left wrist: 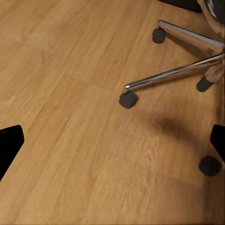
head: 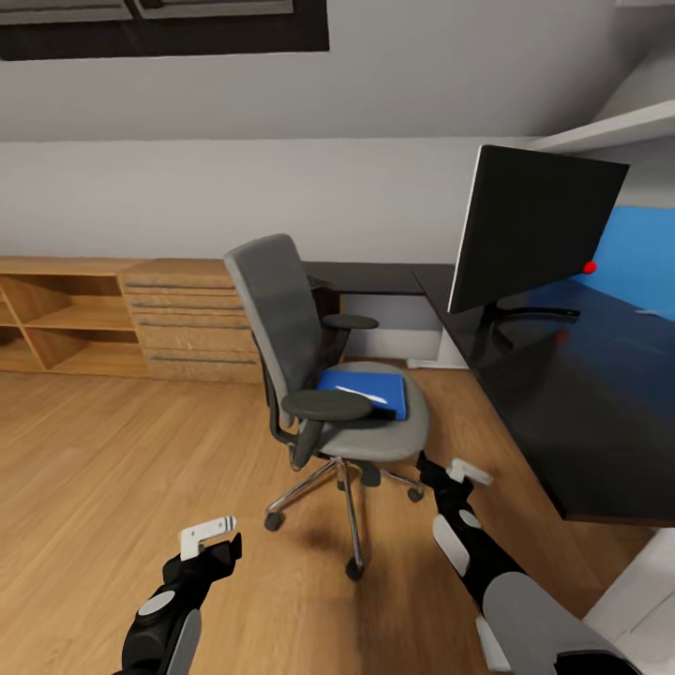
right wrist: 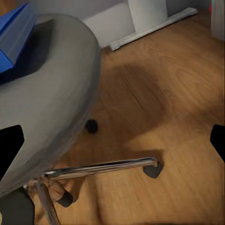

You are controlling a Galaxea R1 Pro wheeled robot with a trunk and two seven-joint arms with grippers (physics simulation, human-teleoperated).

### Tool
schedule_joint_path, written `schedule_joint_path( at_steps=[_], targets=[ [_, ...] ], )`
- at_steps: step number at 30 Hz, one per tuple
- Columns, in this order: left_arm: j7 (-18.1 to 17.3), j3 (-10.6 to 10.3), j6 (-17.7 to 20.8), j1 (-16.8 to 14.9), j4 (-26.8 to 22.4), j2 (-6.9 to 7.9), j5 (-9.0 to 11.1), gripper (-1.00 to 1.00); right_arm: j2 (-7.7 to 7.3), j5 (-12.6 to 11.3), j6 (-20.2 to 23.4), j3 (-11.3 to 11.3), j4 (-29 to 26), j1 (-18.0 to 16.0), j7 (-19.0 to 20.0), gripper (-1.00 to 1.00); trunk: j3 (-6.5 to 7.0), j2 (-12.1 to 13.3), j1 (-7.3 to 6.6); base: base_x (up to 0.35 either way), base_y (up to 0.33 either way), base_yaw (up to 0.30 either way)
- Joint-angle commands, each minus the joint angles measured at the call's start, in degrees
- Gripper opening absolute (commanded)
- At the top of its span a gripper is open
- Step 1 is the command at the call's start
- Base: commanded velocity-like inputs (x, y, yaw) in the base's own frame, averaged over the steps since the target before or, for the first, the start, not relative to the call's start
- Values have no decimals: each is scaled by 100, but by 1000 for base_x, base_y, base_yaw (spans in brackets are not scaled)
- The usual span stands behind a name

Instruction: In the bedroom, organize the workspace by keeping the computer under the desk, ensuring the monitor is on the desk, placing the keyboard on the desk next to the monitor, placing the mouse on the desk next to the keyboard, moving the folder from the swivel chair onto the desk next to the mouse, stacking the notebook on top of the folder with the pen on top of the notebook, and positioning the swivel chair next to the desk.

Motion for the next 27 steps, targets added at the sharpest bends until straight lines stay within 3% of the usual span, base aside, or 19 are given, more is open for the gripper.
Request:
schedule_joint_path(
  at_steps=[1, 6, 14, 16, 18, 27],
  targets=[
    [38, 2, 21, -2, -9, -2, 62, 100, -3, -204, -23, 13, 4, -5, 15, 100, -6, -2, -1, 0, 0, -240],
    [37, 5, 21, -2, -9, -2, 63, 100, 21, -632, -78, 13, -1, -5, 65, 100, -6, -2, -1, 0, 0, -150],
    [41, 7, 18, -2, -9, -2, 63, 100, 31, -922, -88, -38, -2, -10, 41, 100, -6, -2, -1, 0, 0, -21],
    [41, 8, 15, -2, -9, -2, 63, 100, 34, -1329, -102, -105, -6, -12, -29, 100, -6, -2, -1, 0, 0, -3],
    [41, 8, 14, -2, -9, -2, 61, 100, 34, -1481, -113, -119, -9, -13, -47, 100, -6, -2, -1, 0, 0, -2],
    [41, 8, 5, -2, -9, 1, 53, 100, 11, -1739, -141, -130, -26, -13, -50, 100, -6, -2, -1, 109, 0, 0]
  ],
)
